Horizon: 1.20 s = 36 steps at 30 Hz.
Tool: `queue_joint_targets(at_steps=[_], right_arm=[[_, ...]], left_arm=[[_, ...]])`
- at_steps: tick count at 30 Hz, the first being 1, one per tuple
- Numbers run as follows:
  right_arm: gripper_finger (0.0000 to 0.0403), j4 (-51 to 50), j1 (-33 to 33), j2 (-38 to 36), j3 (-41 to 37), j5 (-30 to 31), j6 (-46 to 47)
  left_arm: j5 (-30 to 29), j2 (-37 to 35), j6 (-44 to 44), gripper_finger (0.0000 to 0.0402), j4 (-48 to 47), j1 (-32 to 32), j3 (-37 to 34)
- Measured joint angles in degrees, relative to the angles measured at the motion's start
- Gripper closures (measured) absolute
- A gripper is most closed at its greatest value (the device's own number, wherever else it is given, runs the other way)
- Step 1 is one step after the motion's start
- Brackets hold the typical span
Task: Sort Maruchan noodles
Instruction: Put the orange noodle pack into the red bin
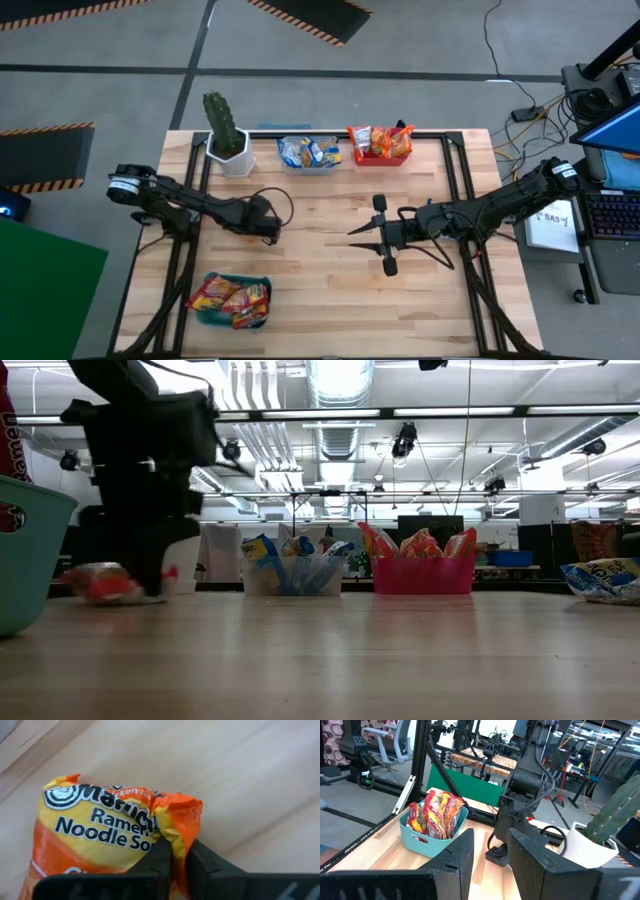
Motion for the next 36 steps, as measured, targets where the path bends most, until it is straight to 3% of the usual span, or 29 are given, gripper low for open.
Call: queue_joint_targets(at_steps=[4, 9, 12, 15, 17, 22, 27, 36], right_arm=[[0.0296, -0.4, 0.0, 0.0, 0.0, 0.0, 0.0], [0.0296, -1.3, 0.0, 0.0, 0.0, 0.0, 0.4], [0.0296, -2.4, 0.0, 0.0, 0.0, 0.0, 0.5], [0.0296, -4.6, 0.0, 0.0, 0.0, 0.0, 1.6], [0.0296, -5.8, 0.0, 0.0, 0.0, 0.0, 3.3], [0.0285, -8.7, 0.0, 0.0, 0.0, 0.7, 5.6], [0.0246, -12.6, 0.0, 0.0, 0.0, 5.8, 9.1], [0.0173, -14.6, -0.1, 3.2, 0.1, 5.9, 13.7]], left_arm=[[0.1, 0.0, 7.8, 0.039, 9.3, -0.4, 1.6], [1.0, 0.0, 23.8, 0.0392, 30.0, -2.6, 3.4], [5.0, 0.0, 33.0, 0.0395, 40.5, -3.8, 4.7], [13.3, 0.0, 41.6, 0.0395, 46.3, -4.5, 5.9], [16.2, 0.0, 45.2, 0.0395, 48.5, -5.2, 6.5], [16.9, 0.0, 47.7, 0.0396, 48.8, -5.4, 7.8], [16.7, 0.0, 49.8, 0.0397, 48.8, -5.4, 7.9], [18.1, 0.0, 54.0, 0.0397, 48.9, -5.4, 7.9]])
